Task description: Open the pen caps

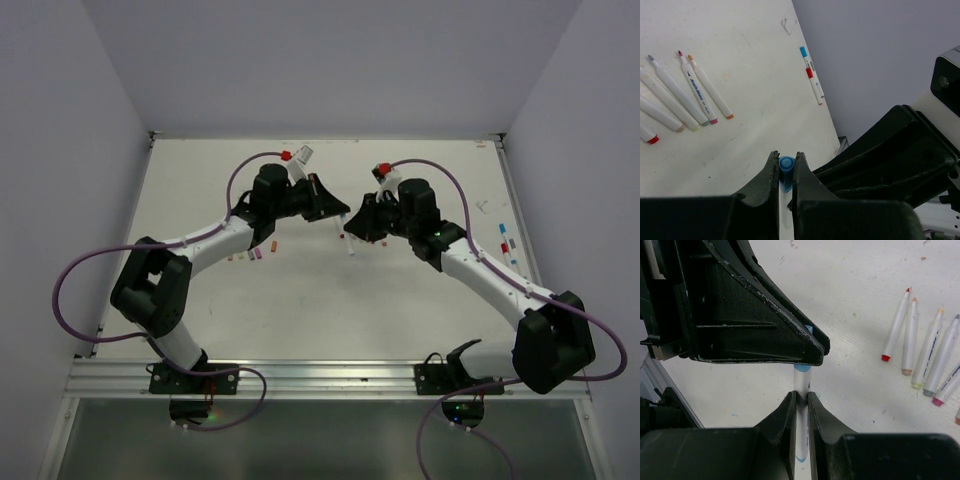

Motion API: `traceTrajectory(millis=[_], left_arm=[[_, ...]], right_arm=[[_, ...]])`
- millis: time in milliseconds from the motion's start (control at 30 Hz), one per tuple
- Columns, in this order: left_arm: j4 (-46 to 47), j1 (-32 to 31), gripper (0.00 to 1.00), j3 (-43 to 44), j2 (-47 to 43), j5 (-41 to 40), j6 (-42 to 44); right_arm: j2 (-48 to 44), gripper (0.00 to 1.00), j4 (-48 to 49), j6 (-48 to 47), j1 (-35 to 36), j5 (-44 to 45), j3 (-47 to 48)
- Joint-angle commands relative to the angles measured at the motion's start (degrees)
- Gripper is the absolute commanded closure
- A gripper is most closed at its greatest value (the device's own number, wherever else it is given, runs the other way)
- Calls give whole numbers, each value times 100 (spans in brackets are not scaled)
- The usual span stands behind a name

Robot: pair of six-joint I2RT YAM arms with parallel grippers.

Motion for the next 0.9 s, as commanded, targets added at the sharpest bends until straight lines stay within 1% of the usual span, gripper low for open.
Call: traceTrajectory(millis=[0, 33, 67, 100, 133, 167, 200, 267, 300, 333, 400, 433, 500, 600, 633, 700, 767, 867], left_arm=[[324, 18, 100, -126, -73, 237, -58], [316, 26, 100, -144, -126, 220, -40], [298, 44, 100, -135, -152, 228, -14], [272, 61, 100, -127, -161, 237, 12], [280, 79, 100, -127, -187, 255, 12], [333, 105, 100, -127, -188, 316, 4], [377, 123, 100, -144, -214, 342, -57], [473, 149, 100, -188, -249, 421, -102], [543, 149, 100, -205, -275, 439, -110], [588, 149, 100, -232, -302, 448, -128], [728, 167, 100, -284, -354, 483, -198], [763, 167, 100, -311, -372, 509, -216], [895, 176, 100, -337, -381, 606, -347], [1298, 167, 100, -504, -398, 764, -654], [1387, 167, 100, -591, -407, 799, -716], [1493, 167, 100, -645, -468, 861, -787], [1458, 176, 100, -680, -513, 852, -744], [1405, 202, 100, -724, -609, 852, -726]], right_arm=[[-93, 100, -152, 239, 25, -66, 448], [-49, 100, -380, 204, 25, -110, 562], [56, 100, -870, 56, 25, -642, 798], [48, 100, -988, -450, 34, -1004, 861], [-39, 94, -884, -534, 68, -1207, 679], [-327, 84, -744, -552, 69, -1218, 547], [-478, 53, -612, -613, 77, -1131, 406], [-777, 28, -366, -614, 69, -895, 89], [-1013, 1, -191, -526, 69, -789, -68], [-1111, 1, -128, -395, 69, -744, -122], [-1217, 1, 56, -114, 77, -1084, -193], [-1253, 1, 396, 114, 69, -1269, -297], [-1166, 1, 567, 597, 60, -1437, -351], [-569, 1, 252, 495, 60, -1789, -54], [-350, 2, -167, 381, 60, -1685, 122], [-383, 2, -23, 336, 51, -1597, 19], [-610, 2, 197, 318, 60, -1254, -184], [-551, 4, 49, 187, 60, -1288, -106]])
